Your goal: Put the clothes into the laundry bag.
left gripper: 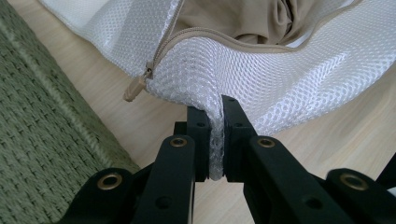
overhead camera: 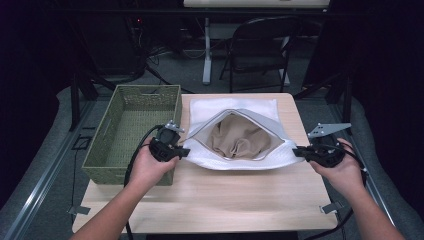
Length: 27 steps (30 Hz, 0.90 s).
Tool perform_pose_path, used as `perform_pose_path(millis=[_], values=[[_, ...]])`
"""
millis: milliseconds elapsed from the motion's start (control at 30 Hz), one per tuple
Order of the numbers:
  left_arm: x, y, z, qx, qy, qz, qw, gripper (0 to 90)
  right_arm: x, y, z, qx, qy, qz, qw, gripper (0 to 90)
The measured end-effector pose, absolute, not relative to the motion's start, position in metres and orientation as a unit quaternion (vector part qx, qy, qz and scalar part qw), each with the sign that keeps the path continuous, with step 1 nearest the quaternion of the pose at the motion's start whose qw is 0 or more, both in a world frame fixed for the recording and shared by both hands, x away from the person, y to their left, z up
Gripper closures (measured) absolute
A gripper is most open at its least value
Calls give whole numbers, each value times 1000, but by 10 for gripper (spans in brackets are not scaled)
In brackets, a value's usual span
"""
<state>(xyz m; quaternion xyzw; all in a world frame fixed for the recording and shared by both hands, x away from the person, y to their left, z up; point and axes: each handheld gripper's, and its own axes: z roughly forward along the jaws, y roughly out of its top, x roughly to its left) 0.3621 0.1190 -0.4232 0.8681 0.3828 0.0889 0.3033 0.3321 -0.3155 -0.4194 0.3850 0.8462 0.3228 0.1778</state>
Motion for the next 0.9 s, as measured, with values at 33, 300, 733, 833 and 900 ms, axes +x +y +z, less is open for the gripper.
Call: perform_pose_path(millis=[33,300,733,833,900], values=[[363,119,-422,867,384,90,306,843,333,-315,-417,383,848,319,180,868],[369,122,-406,863,386,103,308,844,338,-315,-403,383,847,313,197,868],[373,124,-390,861,385,118,312,845,342,-315,-387,379,842,314,218,869],[375,125,-389,860,386,118,314,846,344,-315,-384,378,842,315,220,869],[376,124,-388,860,386,119,312,846,345,-314,-382,378,842,312,223,870]])
